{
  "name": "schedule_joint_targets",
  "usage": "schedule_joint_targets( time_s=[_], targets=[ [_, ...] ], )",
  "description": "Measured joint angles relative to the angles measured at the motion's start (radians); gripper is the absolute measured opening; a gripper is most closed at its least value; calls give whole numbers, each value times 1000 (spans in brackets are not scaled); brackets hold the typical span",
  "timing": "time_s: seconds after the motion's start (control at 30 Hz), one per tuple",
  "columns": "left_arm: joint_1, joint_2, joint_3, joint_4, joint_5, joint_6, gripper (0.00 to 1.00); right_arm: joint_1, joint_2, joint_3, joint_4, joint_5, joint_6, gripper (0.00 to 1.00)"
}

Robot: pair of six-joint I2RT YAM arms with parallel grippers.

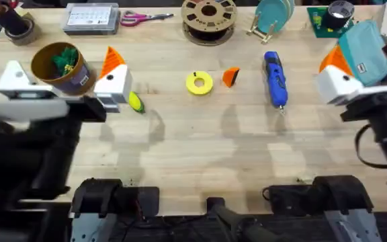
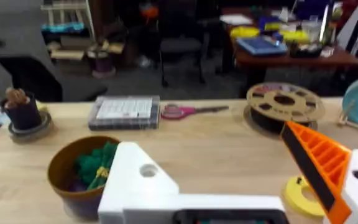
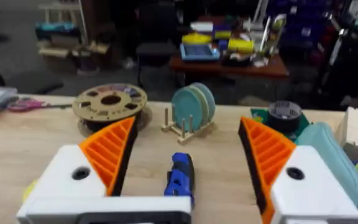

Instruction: Pick up the gripper from the table and insert it into the empty holder that is missing its gripper. Then pick up a screw, insert it into the mounting hole, and use the screwdriver to tighten it. Finally, clean up the table by picking up the vegetable and placing it into the bucket.

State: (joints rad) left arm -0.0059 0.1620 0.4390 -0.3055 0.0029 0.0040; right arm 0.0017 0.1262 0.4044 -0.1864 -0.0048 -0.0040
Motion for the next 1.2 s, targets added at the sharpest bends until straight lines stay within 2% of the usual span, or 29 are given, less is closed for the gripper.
schedule_joint_targets(
  time_s=[0.3, 0.57, 0.77, 0.9, 1.03, 1.2],
  targets=[
    [0, 298, 301, -297, 0, 0, 985, 0, 338, 313, -220, -1, 0, 998],
    [0, 551, 491, -512, 0, 0, 985, 0, 661, 568, -472, -4, 0, 998],
    [0, 712, 558, -608, 0, -13, 985, 0, 882, 721, -692, -4, 0, 998],
    [0, 798, 563, -630, 0, -16, 985, 0, 985, 754, -742, -4, 0, 998],
    [0, 859, 563, -638, 0, -17, 985, 0, 1038, 754, -745, -4, 0, 998],
    [0, 891, 563, -651, 0, -18, 986, 0, 1043, 754, -746, -4, 0, 998]
  ],
)
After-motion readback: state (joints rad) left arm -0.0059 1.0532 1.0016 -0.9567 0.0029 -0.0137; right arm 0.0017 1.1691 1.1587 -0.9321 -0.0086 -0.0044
